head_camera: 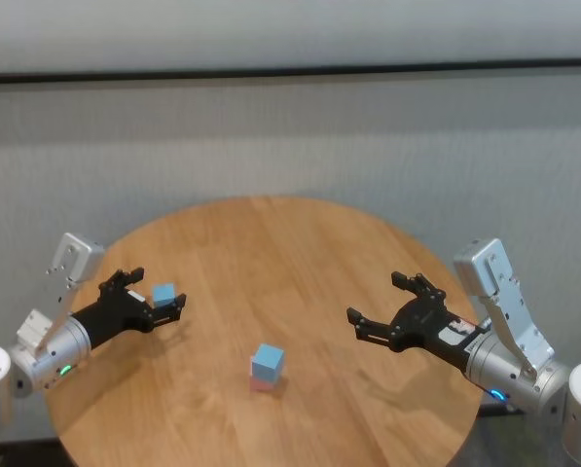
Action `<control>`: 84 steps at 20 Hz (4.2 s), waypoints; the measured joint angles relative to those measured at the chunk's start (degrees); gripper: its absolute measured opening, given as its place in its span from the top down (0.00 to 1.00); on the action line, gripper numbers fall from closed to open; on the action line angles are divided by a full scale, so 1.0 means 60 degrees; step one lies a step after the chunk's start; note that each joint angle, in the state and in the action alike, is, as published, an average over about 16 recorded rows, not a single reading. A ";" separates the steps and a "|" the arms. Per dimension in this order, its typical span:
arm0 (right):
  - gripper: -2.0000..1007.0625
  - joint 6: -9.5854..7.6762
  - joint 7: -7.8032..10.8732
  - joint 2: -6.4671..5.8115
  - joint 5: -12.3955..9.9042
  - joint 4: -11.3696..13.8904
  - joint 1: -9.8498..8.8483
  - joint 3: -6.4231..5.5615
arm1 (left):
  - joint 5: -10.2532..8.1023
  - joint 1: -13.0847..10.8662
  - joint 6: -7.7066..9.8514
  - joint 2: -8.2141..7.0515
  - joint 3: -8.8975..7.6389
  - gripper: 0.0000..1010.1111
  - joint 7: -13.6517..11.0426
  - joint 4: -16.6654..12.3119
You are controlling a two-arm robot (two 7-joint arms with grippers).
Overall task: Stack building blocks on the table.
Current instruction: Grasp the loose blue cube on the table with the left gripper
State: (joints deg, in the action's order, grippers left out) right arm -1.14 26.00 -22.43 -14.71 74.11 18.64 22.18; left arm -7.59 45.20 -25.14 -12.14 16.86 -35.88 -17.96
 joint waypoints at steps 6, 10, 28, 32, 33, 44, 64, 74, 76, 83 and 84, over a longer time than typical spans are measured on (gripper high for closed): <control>0.01 0.0000 0.0000 0.0000 0.0000 0.0000 0.0000 0.0000 | -0.0046 -0.0893 0.1207 -0.0353 -0.0061 0.01 0.0387 -0.2021; 0.01 0.0000 0.0000 0.0000 0.0000 0.0000 0.0000 0.0000 | -0.0058 -0.1368 0.1980 -0.0532 -0.0074 0.01 0.0641 -0.3138; 0.01 0.0000 0.0000 0.0000 0.0000 0.0000 0.0000 0.0000 | -0.0195 -0.1574 0.2681 -0.0335 0.0221 0.01 0.1001 -0.3425; 0.01 0.0000 0.0000 0.0000 0.0000 0.0000 0.0000 0.0000 | -0.0196 -0.1334 0.2438 -0.0195 0.0226 0.01 0.1028 -0.2893; 0.01 0.0000 0.0000 0.0000 0.0000 0.0000 0.0000 0.0000 | -0.0193 -0.1277 0.2383 -0.0162 0.0220 0.01 0.1039 -0.2770; 0.01 0.0000 0.0000 0.0000 0.0000 0.0000 0.0000 0.0000 | -0.0085 -0.0893 0.2079 0.0073 0.0120 0.01 0.1138 -0.1913; 0.01 0.0000 0.0000 0.0000 0.0000 0.0000 0.0000 0.0000 | 0.0192 -0.0027 0.1341 0.0462 -0.0086 0.01 0.0883 0.0024; 0.01 0.0000 0.0000 0.0000 0.0000 0.0000 0.0000 0.0000 | 0.0213 0.0844 0.0723 0.0710 -0.0105 0.04 0.0593 0.1752; 0.01 0.0000 0.0000 0.0000 0.0000 0.0000 0.0000 0.0000 | 0.0192 0.0960 0.0646 0.0738 -0.0094 0.07 0.0552 0.1979; 0.01 0.0000 0.0000 0.0000 0.0000 0.0000 0.0000 0.0000 | 0.0160 0.1126 0.0546 0.0775 -0.0096 0.23 0.0481 0.2295; 0.01 0.0000 0.0000 0.0000 0.0000 0.0000 0.0000 0.0000 | 0.0163 0.1107 0.0553 0.0771 -0.0106 0.25 0.0486 0.2260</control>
State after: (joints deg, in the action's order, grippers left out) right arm -1.14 26.00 -22.43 -14.71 74.11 18.64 22.18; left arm -6.61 51.84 -21.82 -7.51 16.23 -32.96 -4.39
